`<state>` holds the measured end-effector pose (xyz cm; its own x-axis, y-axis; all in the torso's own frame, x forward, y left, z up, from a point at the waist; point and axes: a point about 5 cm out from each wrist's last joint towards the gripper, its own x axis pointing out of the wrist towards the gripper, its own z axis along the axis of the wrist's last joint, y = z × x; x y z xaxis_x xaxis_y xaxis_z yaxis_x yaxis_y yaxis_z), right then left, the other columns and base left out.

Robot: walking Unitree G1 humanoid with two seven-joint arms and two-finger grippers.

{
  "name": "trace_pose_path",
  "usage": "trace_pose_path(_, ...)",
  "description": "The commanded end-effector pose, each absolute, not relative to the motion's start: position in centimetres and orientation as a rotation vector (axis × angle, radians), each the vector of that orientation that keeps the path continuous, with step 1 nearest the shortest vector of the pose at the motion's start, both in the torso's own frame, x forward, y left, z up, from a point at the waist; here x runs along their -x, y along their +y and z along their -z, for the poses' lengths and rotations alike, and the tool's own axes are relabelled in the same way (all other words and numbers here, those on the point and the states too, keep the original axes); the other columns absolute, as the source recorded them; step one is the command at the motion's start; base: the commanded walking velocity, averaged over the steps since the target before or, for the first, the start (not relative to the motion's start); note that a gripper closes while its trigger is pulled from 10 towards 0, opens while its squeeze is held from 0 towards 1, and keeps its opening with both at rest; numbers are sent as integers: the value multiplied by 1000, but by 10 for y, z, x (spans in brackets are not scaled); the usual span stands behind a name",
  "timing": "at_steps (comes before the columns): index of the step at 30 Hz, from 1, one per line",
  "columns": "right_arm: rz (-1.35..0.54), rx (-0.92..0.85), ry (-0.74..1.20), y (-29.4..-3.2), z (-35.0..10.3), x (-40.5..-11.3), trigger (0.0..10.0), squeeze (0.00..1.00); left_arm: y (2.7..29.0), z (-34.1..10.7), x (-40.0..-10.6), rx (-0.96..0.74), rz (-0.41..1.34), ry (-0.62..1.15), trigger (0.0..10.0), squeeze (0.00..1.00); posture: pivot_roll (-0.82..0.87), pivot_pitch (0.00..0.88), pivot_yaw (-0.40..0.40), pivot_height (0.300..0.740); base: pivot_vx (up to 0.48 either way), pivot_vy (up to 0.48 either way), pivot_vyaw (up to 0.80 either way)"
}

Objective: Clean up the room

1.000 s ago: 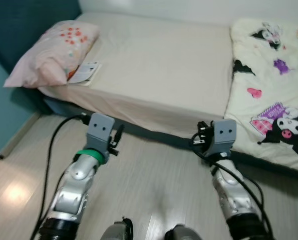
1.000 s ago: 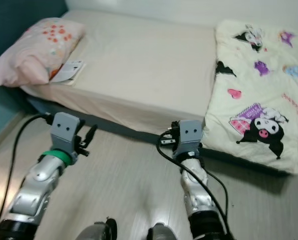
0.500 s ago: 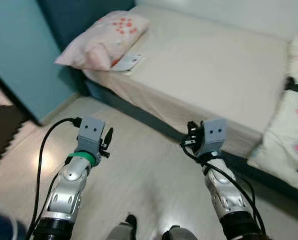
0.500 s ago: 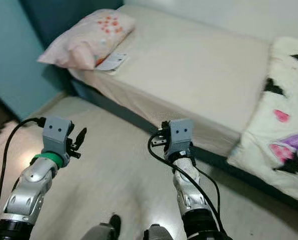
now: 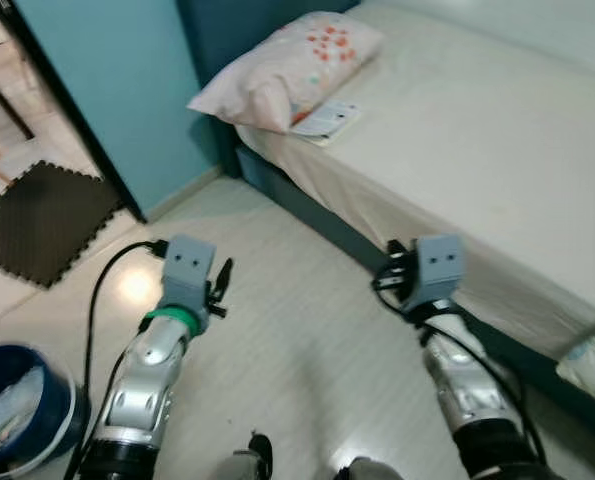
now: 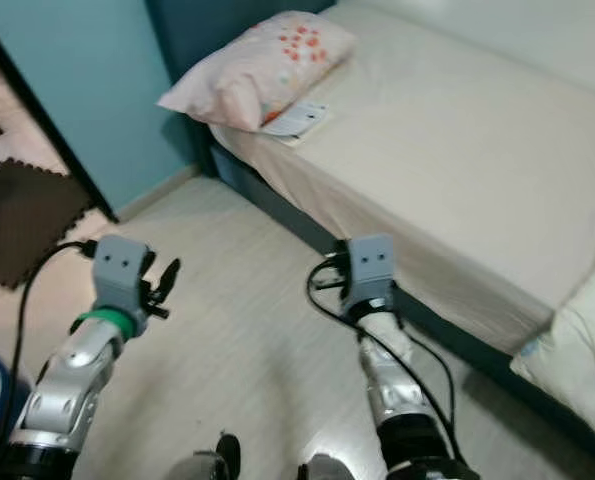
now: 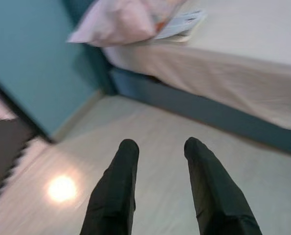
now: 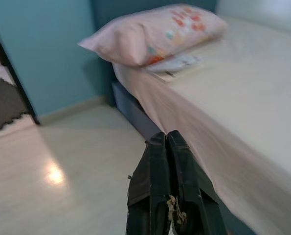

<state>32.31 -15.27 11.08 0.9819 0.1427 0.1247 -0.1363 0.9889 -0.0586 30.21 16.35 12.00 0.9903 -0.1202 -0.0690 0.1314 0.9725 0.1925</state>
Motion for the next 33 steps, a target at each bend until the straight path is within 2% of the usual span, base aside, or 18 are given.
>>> trace_pose_path(1,-140,49,-95,-152,-101,-318,10000,0,164,-112,-299,-184,119,87,10000,0,-84,75,81,703,0,0,750)
trace_pose_path(4,-137,49,-96,-153,-101,-318,10000,0,164,-112,-300,-183,117,85,10000,0,-84,76,80,703,0,0,756)
trace_pose_path(15,-103,33,-88,-159,-102,-322,10000,0,163,-114,-301,-183,112,78,10000,0,-79,85,79,737,0,0,0)
trace_pose_path(26,-93,38,-108,-158,-105,-322,10000,0,163,-114,-302,-183,109,73,10000,0,-81,87,80,740,0,0,0)
trace_pose_path(33,-115,55,-91,-154,-102,-321,10000,0,163,-115,-303,-188,109,64,10000,0,-81,88,79,740,388,0,0)
